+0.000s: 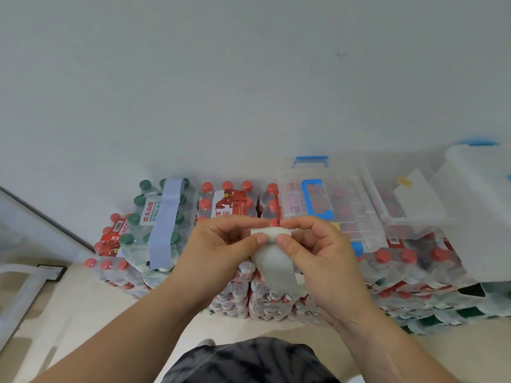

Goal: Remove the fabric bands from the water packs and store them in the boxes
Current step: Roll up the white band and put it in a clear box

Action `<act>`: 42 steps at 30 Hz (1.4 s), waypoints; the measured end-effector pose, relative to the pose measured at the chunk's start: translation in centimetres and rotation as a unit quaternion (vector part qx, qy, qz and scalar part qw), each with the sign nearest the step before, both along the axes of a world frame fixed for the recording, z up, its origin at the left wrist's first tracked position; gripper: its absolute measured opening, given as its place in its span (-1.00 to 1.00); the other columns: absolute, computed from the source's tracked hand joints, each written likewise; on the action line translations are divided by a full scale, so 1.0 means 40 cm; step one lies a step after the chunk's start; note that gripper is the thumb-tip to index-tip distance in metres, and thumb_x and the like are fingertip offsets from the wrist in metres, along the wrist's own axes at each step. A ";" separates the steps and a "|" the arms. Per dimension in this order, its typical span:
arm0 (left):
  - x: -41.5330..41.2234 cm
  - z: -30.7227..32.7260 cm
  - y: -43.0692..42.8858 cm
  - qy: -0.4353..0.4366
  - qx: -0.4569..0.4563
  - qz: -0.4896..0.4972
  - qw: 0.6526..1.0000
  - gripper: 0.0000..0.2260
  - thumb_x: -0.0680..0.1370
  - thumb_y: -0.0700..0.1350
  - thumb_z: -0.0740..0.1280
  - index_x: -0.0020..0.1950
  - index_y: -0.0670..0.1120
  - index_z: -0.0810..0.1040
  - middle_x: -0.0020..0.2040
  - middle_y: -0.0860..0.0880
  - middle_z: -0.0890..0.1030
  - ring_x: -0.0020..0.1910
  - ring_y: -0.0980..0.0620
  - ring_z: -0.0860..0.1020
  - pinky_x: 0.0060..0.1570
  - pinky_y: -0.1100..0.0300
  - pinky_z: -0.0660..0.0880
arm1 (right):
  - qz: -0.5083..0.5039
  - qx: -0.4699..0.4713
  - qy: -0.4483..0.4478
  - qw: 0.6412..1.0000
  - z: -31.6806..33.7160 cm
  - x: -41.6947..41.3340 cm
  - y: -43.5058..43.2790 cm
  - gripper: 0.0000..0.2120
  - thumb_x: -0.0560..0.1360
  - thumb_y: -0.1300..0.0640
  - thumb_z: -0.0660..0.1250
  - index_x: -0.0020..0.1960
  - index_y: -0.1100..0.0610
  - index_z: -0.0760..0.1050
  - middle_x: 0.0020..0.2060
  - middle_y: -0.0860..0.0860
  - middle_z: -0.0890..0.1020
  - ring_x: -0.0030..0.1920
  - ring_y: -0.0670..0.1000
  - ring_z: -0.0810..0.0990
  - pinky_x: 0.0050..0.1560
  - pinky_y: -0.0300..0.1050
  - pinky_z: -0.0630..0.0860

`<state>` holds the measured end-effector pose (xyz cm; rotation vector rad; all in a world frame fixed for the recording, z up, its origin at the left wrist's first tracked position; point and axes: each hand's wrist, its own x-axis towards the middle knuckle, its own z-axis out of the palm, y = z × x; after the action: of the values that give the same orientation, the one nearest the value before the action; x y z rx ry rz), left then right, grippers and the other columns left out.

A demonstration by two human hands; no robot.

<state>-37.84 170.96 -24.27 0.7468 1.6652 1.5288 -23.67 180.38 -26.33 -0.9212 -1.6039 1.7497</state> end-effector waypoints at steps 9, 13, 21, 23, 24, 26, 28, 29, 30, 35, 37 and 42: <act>0.006 -0.005 0.010 -0.023 0.019 0.007 1.000 -0.72 0.36 -0.17 0.49 0.07 -0.08 0.71 -0.12 -0.21 0.72 -0.10 -0.09 0.70 -0.11 0.15 0.62 | -0.043 -0.003 0.026 0.999 0.019 0.005 0.005 -0.91 0.46 0.17 0.49 -0.10 0.08 0.58 -0.20 0.07 0.74 -0.17 0.02 0.71 -0.13 -0.11 0.63; 0.006 -0.009 0.011 -0.044 0.016 0.011 0.999 -0.72 0.39 -0.13 0.46 0.09 -0.10 0.70 -0.13 -0.17 0.72 -0.17 -0.03 0.69 -0.20 0.18 0.60 | -0.042 -0.015 0.042 0.998 0.018 0.000 0.002 -0.88 0.45 0.22 0.49 -0.07 0.11 0.57 -0.16 0.08 0.75 -0.12 0.09 0.73 -0.12 -0.09 0.67; -0.038 -0.013 -0.017 -0.047 0.022 0.007 0.999 -0.79 0.39 -0.12 0.45 0.00 -0.01 0.74 -0.15 -0.18 0.71 -0.18 -0.07 0.65 -0.20 0.16 0.55 | -0.029 -0.048 0.027 0.998 0.022 -0.053 -0.012 -0.67 0.31 -0.07 0.47 -0.03 0.09 0.59 -0.18 0.22 0.70 -0.24 0.02 0.64 -0.19 -0.11 0.58; -0.055 -0.014 -0.025 -0.040 0.024 0.007 0.999 -0.78 0.38 -0.09 0.47 0.01 0.02 0.74 -0.15 -0.30 0.66 -0.23 -0.14 0.55 -0.23 0.05 0.49 | -0.024 -0.047 0.019 0.998 0.025 -0.077 -0.016 -0.69 0.30 -0.12 0.47 -0.07 0.06 0.61 -0.18 0.33 0.64 -0.24 0.09 0.59 -0.18 0.00 0.54; -0.064 -0.015 -0.028 -0.043 0.025 0.007 0.999 -0.78 0.37 -0.08 0.47 0.01 0.02 0.74 -0.14 -0.35 0.63 -0.23 -0.16 0.52 -0.24 0.01 0.46 | -0.023 -0.045 0.016 0.999 0.028 -0.090 -0.019 -0.70 0.30 -0.14 0.47 -0.11 0.04 0.62 -0.18 0.34 0.63 -0.24 0.12 0.57 -0.18 0.04 0.53; -0.087 -0.015 -0.032 -0.052 0.029 0.011 0.998 -0.77 0.37 -0.08 0.48 0.01 0.02 0.74 -0.12 -0.39 0.61 -0.22 -0.17 0.51 -0.23 -0.02 0.46 | -0.023 -0.031 0.004 0.999 0.034 -0.117 -0.023 -0.73 0.28 -0.16 0.47 -0.16 0.01 0.63 -0.23 0.28 0.66 -0.26 0.11 0.59 -0.20 0.05 0.54; -0.113 -0.009 -0.035 -0.057 0.036 0.023 0.997 -0.77 0.35 -0.09 0.48 -0.01 0.03 0.74 -0.10 -0.36 0.63 -0.20 -0.15 0.55 -0.21 0.04 0.52 | -0.024 -0.014 -0.006 1.000 0.045 -0.143 -0.027 -0.75 0.26 -0.15 0.47 -0.18 -0.02 0.63 -0.28 0.20 0.69 -0.29 0.06 0.61 -0.23 0.02 0.55; -0.128 -0.007 -0.036 -0.057 0.040 0.026 0.997 -0.77 0.35 -0.09 0.48 -0.01 0.03 0.74 -0.09 -0.36 0.63 -0.18 -0.14 0.56 -0.18 0.02 0.55 | -0.025 -0.008 -0.008 1.000 0.049 -0.155 -0.029 -0.77 0.26 -0.13 0.48 -0.18 -0.03 0.62 -0.29 0.17 0.70 -0.31 0.04 0.61 -0.25 -0.01 0.56; -0.143 -0.002 -0.037 -0.056 0.044 0.024 0.997 -0.77 0.35 -0.10 0.48 -0.01 0.03 0.74 -0.08 -0.37 0.62 -0.16 -0.15 0.57 -0.14 -0.02 0.57 | -0.026 -0.002 -0.007 1.000 0.054 -0.169 -0.031 -0.79 0.26 -0.11 0.48 -0.17 -0.04 0.62 -0.29 0.17 0.70 -0.32 0.02 0.62 -0.27 -0.04 0.56; -0.237 0.025 -0.049 -0.063 0.078 0.009 0.995 -0.79 0.33 -0.20 0.47 -0.07 0.00 0.75 -0.22 -0.10 0.71 -0.23 0.08 0.65 -0.25 0.27 0.56 | -0.034 -0.003 0.021 0.999 0.082 -0.252 -0.049 -0.74 0.32 0.03 0.48 -0.06 0.12 0.58 -0.31 0.14 0.72 -0.36 -0.05 0.62 -0.36 -0.21 0.52; -0.278 0.032 -0.057 -0.058 0.075 0.011 0.995 -0.79 0.32 -0.16 0.48 -0.08 0.03 0.75 -0.21 -0.07 0.71 -0.20 0.07 0.65 -0.20 0.20 0.59 | -0.037 0.013 0.020 0.999 0.090 -0.291 -0.059 -0.80 0.34 0.02 0.48 -0.11 0.08 0.60 -0.30 0.15 0.73 -0.32 0.03 0.64 -0.31 -0.14 0.55; -0.386 0.033 -0.075 -0.064 0.068 -0.001 0.996 -0.74 0.41 -0.37 0.46 -0.05 -0.04 0.75 -0.10 -0.15 0.73 -0.08 -0.08 0.69 -0.08 0.17 0.63 | -0.082 0.042 0.027 0.995 0.084 -0.396 -0.088 -0.91 0.42 0.22 0.50 -0.16 0.07 0.62 -0.22 0.05 0.75 -0.20 -0.01 0.72 -0.16 -0.11 0.64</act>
<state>-53.29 167.95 -22.94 0.7053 1.4787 1.6655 -39.50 176.85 -22.97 -0.9290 -1.5107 1.5699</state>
